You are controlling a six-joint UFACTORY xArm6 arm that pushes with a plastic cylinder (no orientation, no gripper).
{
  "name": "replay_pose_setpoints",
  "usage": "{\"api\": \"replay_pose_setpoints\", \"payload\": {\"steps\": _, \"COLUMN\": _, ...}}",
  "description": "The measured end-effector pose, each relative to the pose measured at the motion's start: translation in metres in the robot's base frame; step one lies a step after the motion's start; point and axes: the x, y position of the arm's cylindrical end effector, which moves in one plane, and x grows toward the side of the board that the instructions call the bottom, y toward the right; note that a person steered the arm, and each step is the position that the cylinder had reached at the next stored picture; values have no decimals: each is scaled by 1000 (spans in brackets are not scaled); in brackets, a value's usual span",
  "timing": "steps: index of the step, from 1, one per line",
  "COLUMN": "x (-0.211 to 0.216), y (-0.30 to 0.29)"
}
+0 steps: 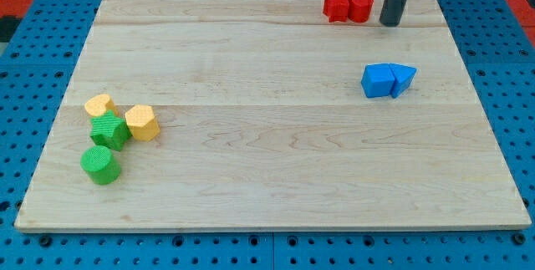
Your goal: Separate the red circle from red star
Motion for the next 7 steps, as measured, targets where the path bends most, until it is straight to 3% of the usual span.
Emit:
{"api": "replay_pose_setpoints", "payload": {"steps": 1, "x": -43, "y": 1}}
{"api": "replay_pose_setpoints", "payload": {"steps": 3, "x": -45, "y": -87}}
{"api": "replay_pose_setpoints", "payload": {"steps": 4, "x": -36, "y": -99}}
{"api": "replay_pose_setpoints", "payload": {"steps": 6, "x": -28, "y": -26}}
{"api": "replay_pose_setpoints", "payload": {"steps": 7, "x": -13, "y": -31}}
